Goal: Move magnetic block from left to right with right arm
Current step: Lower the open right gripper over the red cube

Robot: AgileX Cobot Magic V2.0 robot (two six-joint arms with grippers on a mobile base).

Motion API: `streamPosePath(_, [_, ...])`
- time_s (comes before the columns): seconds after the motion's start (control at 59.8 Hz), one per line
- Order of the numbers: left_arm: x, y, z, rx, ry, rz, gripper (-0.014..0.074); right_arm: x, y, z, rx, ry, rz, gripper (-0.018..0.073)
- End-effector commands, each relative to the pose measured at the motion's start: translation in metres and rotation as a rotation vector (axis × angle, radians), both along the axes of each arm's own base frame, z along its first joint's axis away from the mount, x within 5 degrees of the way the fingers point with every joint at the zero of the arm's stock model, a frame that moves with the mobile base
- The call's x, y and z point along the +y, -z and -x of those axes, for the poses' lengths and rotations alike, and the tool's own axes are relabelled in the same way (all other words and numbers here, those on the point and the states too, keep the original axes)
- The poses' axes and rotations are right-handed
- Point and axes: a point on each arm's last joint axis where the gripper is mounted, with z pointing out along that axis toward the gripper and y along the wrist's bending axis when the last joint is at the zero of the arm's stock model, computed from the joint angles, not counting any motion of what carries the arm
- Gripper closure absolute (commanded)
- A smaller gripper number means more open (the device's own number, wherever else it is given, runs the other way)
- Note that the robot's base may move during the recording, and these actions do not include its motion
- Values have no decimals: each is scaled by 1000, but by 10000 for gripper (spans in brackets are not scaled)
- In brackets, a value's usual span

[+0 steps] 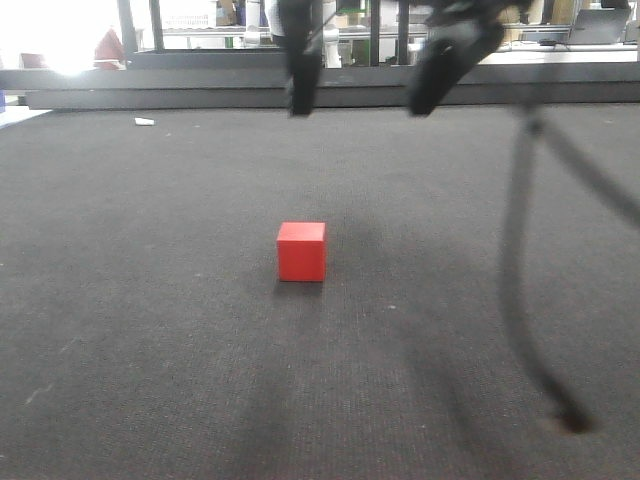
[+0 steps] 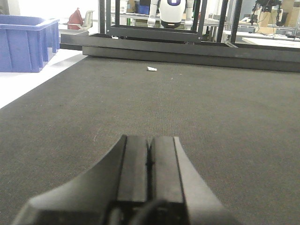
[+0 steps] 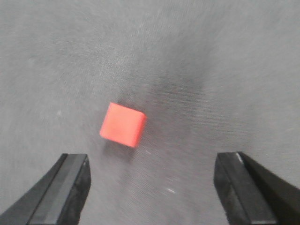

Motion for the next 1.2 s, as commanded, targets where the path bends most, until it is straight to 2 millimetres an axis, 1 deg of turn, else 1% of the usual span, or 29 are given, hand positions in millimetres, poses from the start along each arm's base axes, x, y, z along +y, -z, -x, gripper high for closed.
streamPosePath(0.0, [0, -5, 2, -94, -2, 7, 713, 11, -19, -8, -59, 40, -37, -74])
streamPosePath(0.1, [0, -5, 2, -94, -2, 7, 713, 24, -12, -17, -30, 75, -30, -74])
streamPosePath(0.15, [0, -5, 2, -94, -2, 7, 713, 30, -4, -22, -3, 105, -22, -74])
streamPosePath(0.217, [0, -5, 2, -94, -2, 7, 713, 35, 4, -28, 26, 142, -12, -74])
streamPosePath(0.368, [0, -5, 2, -94, -2, 7, 713, 44, 17, -38, 49, 153, 11, -74])
streamPosePath(0.719, [0, -5, 2, -94, -2, 7, 713, 53, 49, -48, 99, 157, 61, -74])
streamPosePath(0.953, [0, -5, 2, -94, -2, 7, 713, 59, 60, -54, 105, 147, 17, -72])
streamPosePath(1.019, [0, -5, 2, -94, -2, 7, 712, 59, 62, -54, 110, 149, 22, -50])
streamPosePath(1.086, [0, -5, 2, -94, -2, 7, 713, 60, 64, -54, 119, 152, 27, 17])
streamPosePath(1.12, [0, -5, 2, -94, -2, 7, 713, 60, 65, -54, 120, 152, 26, 57])
streamPosePath(1.187, [0, -5, 2, -94, -2, 7, 713, 59, 65, -54, 124, 153, 27, 174])
